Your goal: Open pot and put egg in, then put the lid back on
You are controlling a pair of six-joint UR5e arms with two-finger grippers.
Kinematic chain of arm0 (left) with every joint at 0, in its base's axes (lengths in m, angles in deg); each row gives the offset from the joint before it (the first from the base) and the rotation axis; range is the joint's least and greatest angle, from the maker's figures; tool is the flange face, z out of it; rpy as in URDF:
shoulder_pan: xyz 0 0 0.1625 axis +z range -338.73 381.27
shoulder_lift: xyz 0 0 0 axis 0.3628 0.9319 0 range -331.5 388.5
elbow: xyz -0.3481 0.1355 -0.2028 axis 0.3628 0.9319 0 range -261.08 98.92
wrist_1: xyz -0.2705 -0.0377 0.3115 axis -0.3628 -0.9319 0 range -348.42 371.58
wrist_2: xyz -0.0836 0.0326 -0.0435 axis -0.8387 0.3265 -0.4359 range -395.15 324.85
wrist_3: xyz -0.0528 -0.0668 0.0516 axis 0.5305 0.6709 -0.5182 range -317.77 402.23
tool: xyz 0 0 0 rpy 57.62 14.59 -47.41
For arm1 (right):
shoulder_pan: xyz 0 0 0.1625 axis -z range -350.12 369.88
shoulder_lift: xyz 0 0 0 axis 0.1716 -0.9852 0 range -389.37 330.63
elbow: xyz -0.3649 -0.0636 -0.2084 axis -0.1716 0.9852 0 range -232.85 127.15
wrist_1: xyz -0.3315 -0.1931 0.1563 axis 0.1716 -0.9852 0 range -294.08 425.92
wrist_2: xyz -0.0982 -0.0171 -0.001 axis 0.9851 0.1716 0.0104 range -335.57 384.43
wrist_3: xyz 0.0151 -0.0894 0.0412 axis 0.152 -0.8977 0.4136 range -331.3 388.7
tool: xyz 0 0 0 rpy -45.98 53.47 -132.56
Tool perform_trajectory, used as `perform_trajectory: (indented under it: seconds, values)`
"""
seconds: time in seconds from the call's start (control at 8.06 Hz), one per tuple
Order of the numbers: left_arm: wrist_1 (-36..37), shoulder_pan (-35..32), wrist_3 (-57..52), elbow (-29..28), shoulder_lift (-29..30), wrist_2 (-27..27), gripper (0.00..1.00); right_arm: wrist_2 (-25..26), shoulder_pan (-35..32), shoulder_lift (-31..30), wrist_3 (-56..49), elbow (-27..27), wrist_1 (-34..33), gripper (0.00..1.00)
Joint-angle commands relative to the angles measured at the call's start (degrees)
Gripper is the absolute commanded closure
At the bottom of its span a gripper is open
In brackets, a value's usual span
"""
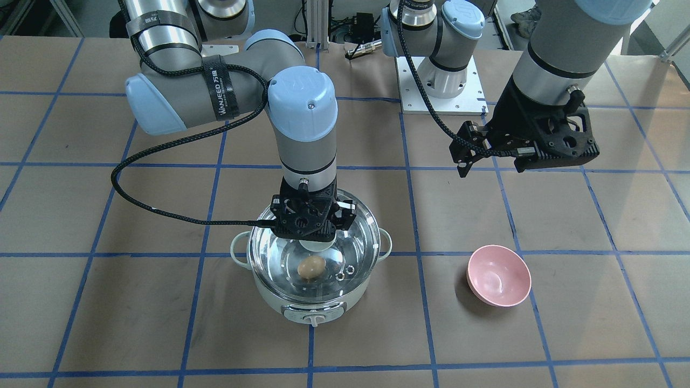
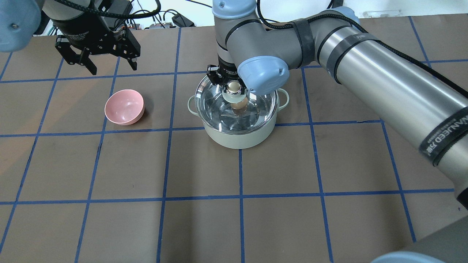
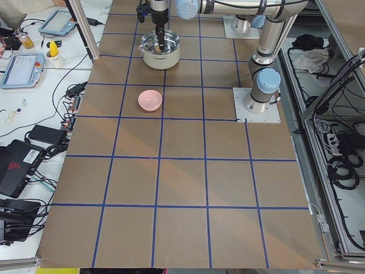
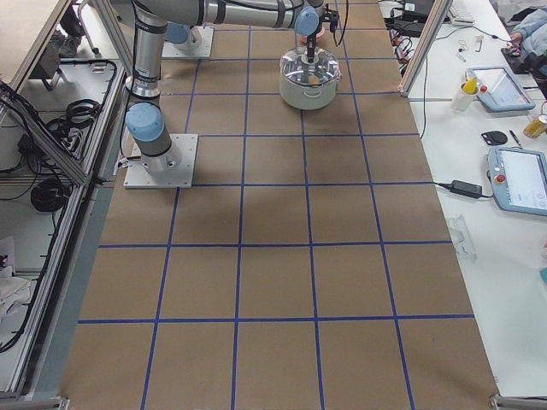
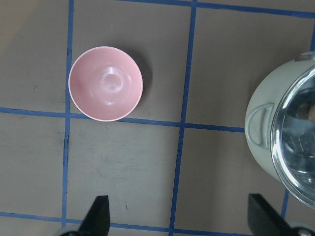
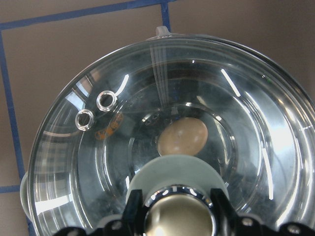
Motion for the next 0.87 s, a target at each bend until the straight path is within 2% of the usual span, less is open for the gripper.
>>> perform_trajectory:
  seconds: [0.0, 0.37, 0.5, 0.74]
  values:
    - [-0.03, 0.17, -0.48, 0.12, 0.28, 0.13, 0.0, 0.38, 0.28, -0.05, -0.2, -0.15, 0.01, 0.88]
    - [-0.03, 0.17, -0.39, 0.21, 0.37, 0.13, 0.0, 0.3, 0.46, -0.13, -2.22, -0.68, 0.01, 0.86]
    - [-0.03, 0.17, -0.39, 0.21, 0.63, 0.13, 0.0, 0.21, 0.46, -0.31, -2.31, -0.68, 0.01, 0.77]
    - [0.15, 0.17, -0.39, 0.21, 0.63, 0.13, 0.0, 0.38, 0.72, -0.4, -3.44, -0.68, -0.34, 0.48]
